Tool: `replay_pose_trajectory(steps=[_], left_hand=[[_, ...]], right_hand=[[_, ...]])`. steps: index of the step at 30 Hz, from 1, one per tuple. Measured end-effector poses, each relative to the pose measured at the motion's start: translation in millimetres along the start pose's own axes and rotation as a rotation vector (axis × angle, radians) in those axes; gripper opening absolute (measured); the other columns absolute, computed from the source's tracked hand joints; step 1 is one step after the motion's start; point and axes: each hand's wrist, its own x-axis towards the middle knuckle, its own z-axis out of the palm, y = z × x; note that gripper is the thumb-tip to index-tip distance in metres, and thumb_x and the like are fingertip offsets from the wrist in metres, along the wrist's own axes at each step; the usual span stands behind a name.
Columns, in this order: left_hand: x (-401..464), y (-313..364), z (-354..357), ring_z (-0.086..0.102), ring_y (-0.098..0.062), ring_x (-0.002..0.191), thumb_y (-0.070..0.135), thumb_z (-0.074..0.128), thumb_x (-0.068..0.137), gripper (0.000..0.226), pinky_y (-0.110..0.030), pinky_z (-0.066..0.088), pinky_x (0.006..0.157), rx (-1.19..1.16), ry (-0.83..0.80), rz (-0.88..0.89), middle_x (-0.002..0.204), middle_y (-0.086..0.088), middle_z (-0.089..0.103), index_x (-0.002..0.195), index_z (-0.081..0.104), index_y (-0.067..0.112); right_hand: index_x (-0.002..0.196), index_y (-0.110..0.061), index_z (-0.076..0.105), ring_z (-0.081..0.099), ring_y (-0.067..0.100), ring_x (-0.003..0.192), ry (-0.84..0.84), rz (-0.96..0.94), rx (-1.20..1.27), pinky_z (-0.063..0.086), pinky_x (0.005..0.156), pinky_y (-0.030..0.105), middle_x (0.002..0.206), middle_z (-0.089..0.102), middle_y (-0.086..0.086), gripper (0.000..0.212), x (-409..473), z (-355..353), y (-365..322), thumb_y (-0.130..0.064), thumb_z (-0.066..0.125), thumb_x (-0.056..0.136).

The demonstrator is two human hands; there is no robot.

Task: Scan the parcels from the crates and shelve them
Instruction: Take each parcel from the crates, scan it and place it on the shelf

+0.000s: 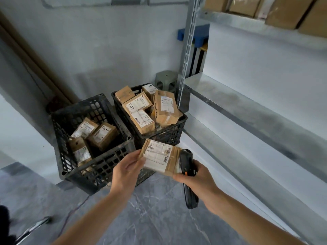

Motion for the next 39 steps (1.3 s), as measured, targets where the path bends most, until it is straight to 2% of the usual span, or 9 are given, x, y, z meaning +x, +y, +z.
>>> replay_pose_trajectory(steps=[6, 11, 16, 19, 21, 25, 29, 34, 39], left_hand=[[-30, 20, 26, 0.074, -0.012, 0.097, 0.016, 0.073, 0.09, 0.031, -0.039, 0.06, 0.091, -0.046, -0.102, -0.04, 0.102, 0.005, 0.078, 0.12, 0.073, 0.024], [-62, 68, 61, 0.074, -0.015, 0.099, 0.006, 0.071, 0.091, 0.034, -0.041, 0.059, 0.094, -0.07, -0.191, 0.032, 0.102, 0.002, 0.078, 0.123, 0.071, 0.017], [-105, 130, 104, 0.073, -0.01, 0.099, 0.012, 0.069, 0.094, 0.029, -0.039, 0.06, 0.092, 0.002, -0.334, 0.186, 0.102, 0.008, 0.077, 0.115, 0.071, 0.032], [-136, 165, 135, 0.074, -0.011, 0.095, 0.017, 0.069, 0.093, 0.027, -0.04, 0.06, 0.09, 0.046, -0.412, 0.277, 0.097, 0.009, 0.078, 0.099, 0.07, 0.044], [-159, 186, 157, 0.074, -0.01, 0.093, 0.019, 0.071, 0.093, 0.027, -0.04, 0.061, 0.09, 0.066, -0.451, 0.322, 0.096, 0.011, 0.077, 0.1, 0.071, 0.045], [-210, 225, 201, 0.073, -0.013, 0.093, 0.022, 0.071, 0.093, 0.026, -0.043, 0.061, 0.088, 0.124, -0.529, 0.451, 0.096, 0.013, 0.076, 0.102, 0.074, 0.046], [-266, 261, 244, 0.072, -0.017, 0.097, 0.016, 0.067, 0.095, 0.024, -0.042, 0.061, 0.089, 0.14, -0.608, 0.538, 0.104, 0.004, 0.074, 0.107, 0.073, 0.035], [-337, 294, 291, 0.071, -0.019, 0.097, 0.021, 0.068, 0.095, 0.018, -0.038, 0.061, 0.088, 0.156, -0.655, 0.659, 0.107, 0.004, 0.075, 0.104, 0.072, 0.036], [-397, 309, 330, 0.071, -0.014, 0.09, 0.022, 0.069, 0.094, 0.021, -0.041, 0.061, 0.087, 0.128, -0.702, 0.691, 0.097, 0.011, 0.074, 0.105, 0.073, 0.038]], right_hand=[[0.106, -0.021, 0.068, 0.067, 0.01, 0.087, 0.096, -0.007, -0.019, 0.046, 0.064, 0.017, 0.097, 0.071, -0.001, 0.035, -50, -34, 4, -0.015, 0.088, 0.077], [0.101, -0.028, 0.064, 0.064, -0.001, 0.079, 0.233, -0.079, -0.094, 0.044, 0.062, 0.012, 0.092, 0.068, -0.011, 0.046, -107, -81, -18, -0.027, 0.096, 0.068], [0.117, -0.029, 0.063, 0.066, 0.007, 0.097, 0.384, -0.128, -0.203, 0.053, 0.084, 0.028, 0.108, 0.069, -0.015, 0.067, -167, -142, -51, -0.045, 0.098, 0.061], [0.123, -0.032, 0.059, 0.064, 0.005, 0.097, 0.483, -0.175, -0.291, 0.048, 0.076, 0.02, 0.108, 0.065, -0.019, 0.075, -211, -181, -72, -0.051, 0.096, 0.061], [0.124, -0.035, 0.057, 0.062, 0.004, 0.095, 0.545, -0.181, -0.346, 0.049, 0.076, 0.022, 0.105, 0.063, -0.022, 0.076, -243, -207, -83, -0.055, 0.094, 0.06], [0.129, -0.036, 0.055, 0.061, 0.011, 0.102, 0.669, -0.142, -0.544, 0.052, 0.082, 0.033, 0.113, 0.066, -0.017, 0.085, -308, -260, -98, -0.071, 0.087, 0.058], [0.12, -0.039, 0.053, 0.058, 0.01, 0.09, 0.771, -0.057, -0.693, 0.043, 0.066, 0.028, 0.1, 0.061, -0.018, 0.077, -382, -311, -108, -0.076, 0.083, 0.06], [0.121, -0.04, 0.054, 0.06, 0.013, 0.095, 0.819, 0.064, -0.88, 0.043, 0.076, 0.033, 0.104, 0.064, -0.017, 0.08, -464, -372, -109, -0.082, 0.079, 0.057], [0.11, -0.039, 0.057, 0.063, 0.013, 0.094, 0.837, 0.14, -1.032, 0.038, 0.07, 0.031, 0.098, 0.066, -0.016, 0.073, -533, -419, -104, -0.081, 0.081, 0.056]])
